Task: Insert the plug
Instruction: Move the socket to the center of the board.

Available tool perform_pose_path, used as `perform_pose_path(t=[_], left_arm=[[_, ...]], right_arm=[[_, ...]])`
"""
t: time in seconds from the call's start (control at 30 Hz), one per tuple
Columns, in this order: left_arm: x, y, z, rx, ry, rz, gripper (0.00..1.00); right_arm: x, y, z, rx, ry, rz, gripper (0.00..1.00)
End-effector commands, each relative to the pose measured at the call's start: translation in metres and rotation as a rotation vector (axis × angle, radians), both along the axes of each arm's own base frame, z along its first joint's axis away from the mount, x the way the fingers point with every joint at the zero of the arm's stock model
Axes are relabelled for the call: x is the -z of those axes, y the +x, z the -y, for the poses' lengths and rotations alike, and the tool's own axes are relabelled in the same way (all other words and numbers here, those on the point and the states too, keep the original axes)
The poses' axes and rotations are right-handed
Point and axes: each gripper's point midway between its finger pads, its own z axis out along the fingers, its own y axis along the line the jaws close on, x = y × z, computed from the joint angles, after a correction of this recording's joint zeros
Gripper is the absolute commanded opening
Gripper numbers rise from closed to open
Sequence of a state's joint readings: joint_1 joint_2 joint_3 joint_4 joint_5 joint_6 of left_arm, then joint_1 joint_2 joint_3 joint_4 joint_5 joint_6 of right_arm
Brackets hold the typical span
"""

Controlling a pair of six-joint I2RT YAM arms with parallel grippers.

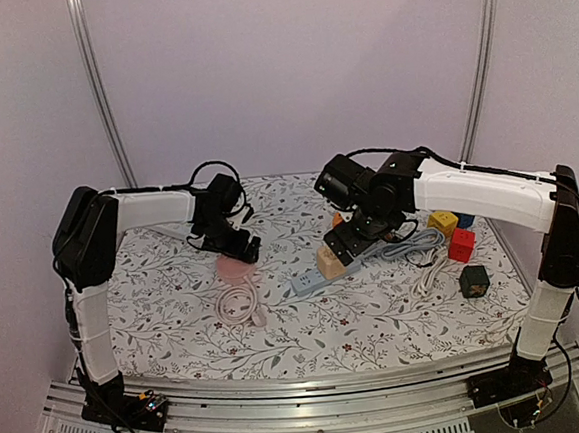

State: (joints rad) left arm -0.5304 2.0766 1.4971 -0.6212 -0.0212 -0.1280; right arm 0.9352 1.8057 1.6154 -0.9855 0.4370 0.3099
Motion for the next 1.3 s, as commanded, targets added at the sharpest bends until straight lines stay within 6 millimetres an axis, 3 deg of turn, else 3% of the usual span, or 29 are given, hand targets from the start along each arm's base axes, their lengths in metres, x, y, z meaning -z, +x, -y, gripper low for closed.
perform_pose_path(t=[0.0, 0.17, 0.3, 0.43, 0.53, 0.63, 0.7, 0.77, 0.83, 0.9, 1.03, 1.13, 1.27], left_arm=[[0.024, -0.023, -0.005, 0.0, 0.043, -0.08, 0.99], [0.004, -0.026, -0.011, 0.024, 0.048, -0.033, 0.99], [-0.008, -0.045, 0.008, 0.245, -0.018, -0.084, 1.0], [-0.007, -0.045, -0.013, 0.288, 0.053, -0.115, 0.99], [-0.034, -0.054, -0.003, 0.435, -0.002, -0.045, 0.99], [-0.065, -0.107, 0.014, 0.719, -0.107, -0.154, 1.0], [-0.075, -0.146, 0.013, 0.904, -0.13, -0.235, 0.99], [-0.069, -0.177, 0.0, 1.088, -0.069, -0.297, 0.92], [-0.058, -0.194, -0.012, 1.248, 0.003, -0.315, 0.87], [-0.048, -0.199, -0.019, 1.409, 0.073, -0.29, 0.84], [-0.041, -0.179, -0.008, 1.654, 0.166, -0.148, 0.84], [-0.037, -0.169, 0.009, 1.772, 0.16, -0.066, 0.83], [-0.008, -0.159, 0.018, 1.83, 0.228, -0.04, 0.82]], right_arm=[[0.0, -0.001, 0.003, 0.008, -0.009, 0.016, 0.99], [0.003, -0.004, 0.008, 0.013, -0.019, 0.015, 0.99], [0.004, -0.005, 0.009, 0.014, -0.021, 0.013, 0.99], [0.005, -0.005, 0.008, 0.009, -0.021, 0.01, 0.99], [0.007, -0.006, 0.008, 0.005, -0.026, 0.006, 0.99], [0.011, -0.006, 0.006, -0.001, -0.029, -0.003, 0.99], [0.011, -0.005, 0.003, -0.008, -0.029, -0.006, 0.99], [0.011, -0.005, -0.002, -0.02, -0.028, -0.006, 0.99], [0.013, -0.005, -0.005, -0.031, -0.027, -0.012, 0.99], [0.014, -0.005, -0.009, -0.043, -0.027, -0.016, 0.99], [0.013, -0.007, -0.017, -0.064, -0.028, -0.015, 0.99], [0.011, -0.008, -0.016, -0.051, -0.016, -0.007, 0.99], [0.009, -0.014, -0.012, -0.033, 0.017, -0.002, 0.99]])
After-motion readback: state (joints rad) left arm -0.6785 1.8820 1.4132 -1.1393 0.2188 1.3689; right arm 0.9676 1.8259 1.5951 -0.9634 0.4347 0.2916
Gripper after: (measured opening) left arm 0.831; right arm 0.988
